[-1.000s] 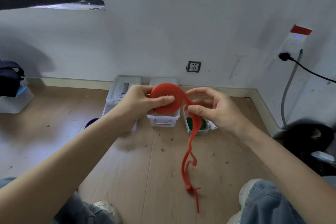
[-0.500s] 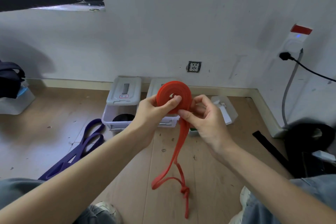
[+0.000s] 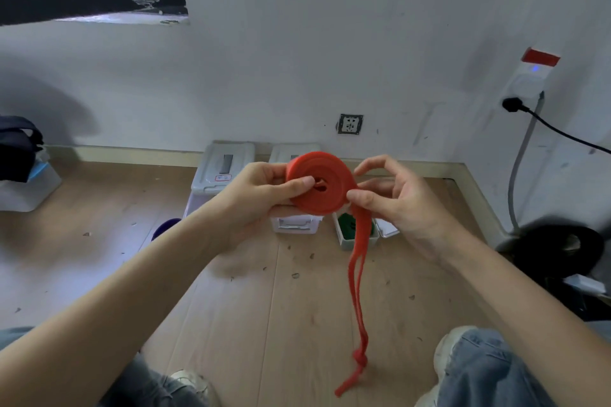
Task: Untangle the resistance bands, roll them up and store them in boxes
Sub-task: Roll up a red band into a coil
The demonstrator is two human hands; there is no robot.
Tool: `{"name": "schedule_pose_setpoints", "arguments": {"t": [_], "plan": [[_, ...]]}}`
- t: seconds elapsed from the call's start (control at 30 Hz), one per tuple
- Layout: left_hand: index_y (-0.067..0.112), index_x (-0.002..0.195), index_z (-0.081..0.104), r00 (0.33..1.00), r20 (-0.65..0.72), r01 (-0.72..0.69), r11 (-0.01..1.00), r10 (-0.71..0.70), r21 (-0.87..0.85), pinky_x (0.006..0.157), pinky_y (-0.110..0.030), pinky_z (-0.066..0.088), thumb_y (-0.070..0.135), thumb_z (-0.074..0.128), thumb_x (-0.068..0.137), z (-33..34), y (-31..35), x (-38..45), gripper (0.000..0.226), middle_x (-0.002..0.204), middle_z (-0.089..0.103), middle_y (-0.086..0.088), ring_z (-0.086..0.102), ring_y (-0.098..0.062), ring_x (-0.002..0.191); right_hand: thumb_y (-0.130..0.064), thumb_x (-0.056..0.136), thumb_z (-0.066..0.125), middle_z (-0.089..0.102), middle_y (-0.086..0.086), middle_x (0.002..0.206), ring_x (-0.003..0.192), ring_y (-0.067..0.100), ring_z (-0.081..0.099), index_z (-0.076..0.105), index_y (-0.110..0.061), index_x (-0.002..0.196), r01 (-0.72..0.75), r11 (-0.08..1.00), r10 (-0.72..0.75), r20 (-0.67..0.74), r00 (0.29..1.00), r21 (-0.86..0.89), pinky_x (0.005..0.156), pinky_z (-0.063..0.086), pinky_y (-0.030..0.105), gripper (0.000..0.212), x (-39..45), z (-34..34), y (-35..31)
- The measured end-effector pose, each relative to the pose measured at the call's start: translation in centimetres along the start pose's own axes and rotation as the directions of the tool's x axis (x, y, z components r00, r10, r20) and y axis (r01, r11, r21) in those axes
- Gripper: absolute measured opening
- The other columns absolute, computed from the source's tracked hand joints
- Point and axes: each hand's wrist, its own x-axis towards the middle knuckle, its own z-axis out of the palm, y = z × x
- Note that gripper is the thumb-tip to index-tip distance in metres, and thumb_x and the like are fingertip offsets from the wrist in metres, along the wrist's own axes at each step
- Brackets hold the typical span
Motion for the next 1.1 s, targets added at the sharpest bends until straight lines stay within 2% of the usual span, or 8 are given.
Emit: {"name": "schedule_pose_setpoints", "arguments": {"t": [0.1, 0.2, 0.37, 0.57, 0.7, 0.83, 0.93, 1.1], "plan": [[0.003, 0.102, 0.067, 0.996, -0.083, -0.03, 0.997, 0.024, -0.07, 0.086, -0.032, 0.054, 0.02, 0.066, 0.068, 0.6, -0.7, 0.1, 0.038, 0.104, 0.07, -0.018, 0.068, -0.029, 0.097, -0.016, 0.071, 0.071, 0.073, 0.011, 0.084, 0.07, 0.023, 0.07, 0.052, -0.015, 0.096, 0.026, 0.999, -0.025, -0.037, 0.999, 0.02, 0.069, 0.059, 0.036, 0.032, -0.1, 0.9, 0.6], [0.004, 0.105, 0.066, 0.999, -0.005, 0.047, 0.994, -0.047, -0.099, 0.083, -0.028, 0.056, 0.013, 0.069, 0.067, 0.7, -1.4, 0.2, 0.039, 0.106, 0.07, -0.016, 0.068, -0.025, 0.098, -0.002, 0.079, 0.069, 0.073, 0.008, 0.08, 0.068, 0.018, 0.069, 0.057, -0.018, 0.093, 0.064, 0.998, -0.065, -0.105, 0.992, -0.013, 0.067, 0.058, 0.03, 0.025, 0.0, 1.0, 0.8], [0.012, 0.103, 0.068, 0.946, 0.216, 0.18, 0.944, -0.243, 0.276, 0.071, -0.021, 0.055, 0.03, 0.068, 0.069, -0.6, -0.7, -0.4, 0.038, 0.096, 0.074, -0.005, 0.07, -0.017, 0.091, -0.007, 0.083, 0.068, 0.071, -0.004, 0.087, 0.081, 0.006, 0.066, 0.067, -0.039, 0.094, 0.172, 0.904, -0.143, 0.101, 0.985, -0.393, 0.076, 0.049, 0.013, 0.034, 0.0, 0.8, 0.6], [0.012, 0.102, 0.067, 1.0, -0.025, 0.019, 0.99, -0.016, 0.139, 0.062, -0.023, 0.057, 0.022, 0.059, 0.083, -0.5, 0.5, 0.0, 0.023, 0.084, 0.075, -0.003, 0.071, -0.016, 0.078, -0.01, 0.073, 0.071, 0.071, 0.006, 0.081, 0.071, 0.02, 0.069, 0.061, -0.016, 0.097, -0.024, 0.999, 0.023, 0.072, 0.997, 0.022, 0.07, 0.057, 0.029, 0.027, 0.3, 0.0, 0.7], [0.011, 0.098, 0.067, 0.989, -0.136, -0.055, 0.998, 0.058, 0.021, 0.059, -0.024, 0.056, 0.015, 0.055, 0.089, -0.6, 0.7, 0.1, 0.015, 0.082, 0.073, -0.003, 0.071, -0.013, 0.074, -0.006, 0.084, 0.063, 0.072, 0.006, 0.078, 0.065, 0.02, 0.068, 0.053, -0.011, 0.096, -0.049, 0.995, 0.041, 0.082, 0.996, 0.089, 0.063, 0.056, 0.029, 0.016, 0.2, 0.6, 1.1], [0.002, 0.104, 0.064, 0.979, -0.195, -0.086, 0.992, 0.068, -0.09, 0.066, -0.025, 0.057, 0.014, 0.054, 0.09, 0.9, -0.6, 0.1, 0.022, 0.086, 0.073, -0.008, 0.071, -0.017, 0.08, -0.013, 0.076, 0.07, 0.072, 0.008, 0.084, 0.073, 0.024, 0.07, 0.048, -0.017, 0.096, 0.016, 0.992, -0.014, -0.017, 1.0, 0.128, 0.076, 0.058, 0.041, 0.029, 0.1, 1.9, 1.7], [0.003, 0.104, 0.064, 0.987, -0.154, -0.069, 0.978, 0.038, -0.199, 0.075, -0.027, 0.058, 0.015, 0.059, 0.082, 1.1, -1.4, 0.1, 0.026, 0.094, 0.073, -0.01, 0.07, -0.02, 0.086, -0.009, 0.074, 0.072, 0.071, 0.013, 0.084, 0.071, 0.023, 0.069, 0.053, -0.022, 0.094, 0.037, 0.99, -0.022, -0.107, 0.994, 0.134, 0.079, 0.056, 0.043, 0.03, 0.1, 2.0, 1.8], [0.012, 0.092, 0.069, 0.993, 0.074, 0.089, 0.995, -0.092, 0.044, 0.068, -0.018, 0.054, 0.007, 0.073, 0.065, 0.7, -1.8, -0.4, 0.027, 0.091, 0.074, -0.007, 0.071, -0.017, 0.085, 0.003, 0.083, 0.063, 0.072, 0.001, 0.087, 0.083, 0.013, 0.068, 0.069, -0.027, 0.097, 0.153, 0.988, -0.153, -0.103, 0.983, -0.009, 0.077, 0.056, 0.026, 0.033, 0.3, 1.2, 1.0]]}}
